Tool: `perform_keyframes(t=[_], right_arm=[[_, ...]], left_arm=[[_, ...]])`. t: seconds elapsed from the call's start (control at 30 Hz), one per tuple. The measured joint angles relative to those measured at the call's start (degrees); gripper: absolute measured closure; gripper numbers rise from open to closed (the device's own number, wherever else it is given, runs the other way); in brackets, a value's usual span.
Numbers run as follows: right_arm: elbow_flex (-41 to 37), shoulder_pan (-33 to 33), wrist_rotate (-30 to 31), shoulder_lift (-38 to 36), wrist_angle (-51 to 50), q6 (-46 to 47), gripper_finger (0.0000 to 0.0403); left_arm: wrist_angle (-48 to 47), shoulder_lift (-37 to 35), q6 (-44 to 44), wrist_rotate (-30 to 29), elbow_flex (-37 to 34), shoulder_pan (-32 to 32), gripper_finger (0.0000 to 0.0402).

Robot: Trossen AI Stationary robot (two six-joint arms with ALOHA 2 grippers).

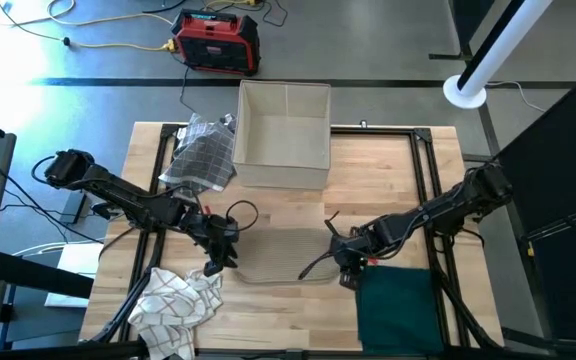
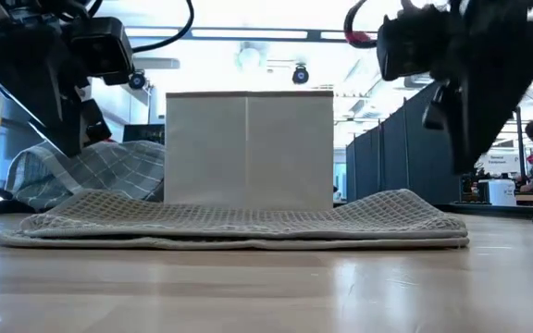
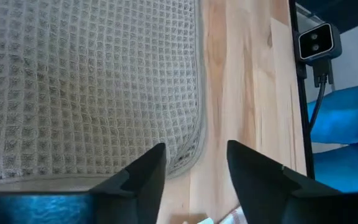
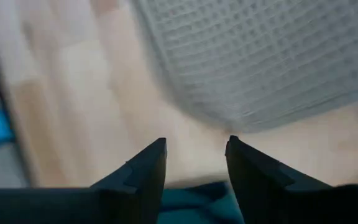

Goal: Fold towel
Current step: Fold the brown towel

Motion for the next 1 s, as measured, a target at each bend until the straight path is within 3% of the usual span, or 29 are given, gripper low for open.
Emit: perform_keyframes(t=[0.1, 0.2, 0.3, 0.4, 0.7, 0.87, 1.0], right_arm=[[1.9, -1.0, 1.7, 0.0, -0.1, 10.7, 0.0248], [3.0, -2.1, 9.3, -0.1, -0.6, 24.1, 0.0255], [3.3, -2.4, 17.1, 0.0, -3.5, 34.8, 0.0266], [3.3, -2.5, 19.7, 1.6, -6.4, 42.0, 0.0273], [3.3, -2.6, 18.8, 8.6, -6.2, 46.6, 0.0254], [3.3, -3.2, 18.9, 13.3, -4.8, 46.4, 0.0237], [3.6, -3.6, 18.0, 15.7, -3.2, 46.5, 0.0261]], left_arm=[[-0.2, 0.0, 0.1, -2.1, 0.0, 0.0, 0.0228], [-2.3, 0.0, 3.1, -4.3, 0.0, 0.0, 0.0233], [-9.4, 0.0, 7.6, -3.9, 0.0, 0.0, 0.0239], [-17.3, 0.0, 11.6, -3.2, 0.0, 0.0, 0.0242], [-18.5, 0.0, 18.7, -4.1, 0.0, 0.0, 0.0243], [-11.3, 0.0, 18.7, -4.5, -3.5, 0.0, 0.0243], [-7.0, 0.0, 15.5, -4.5, -7.4, 0.0, 0.0243]])
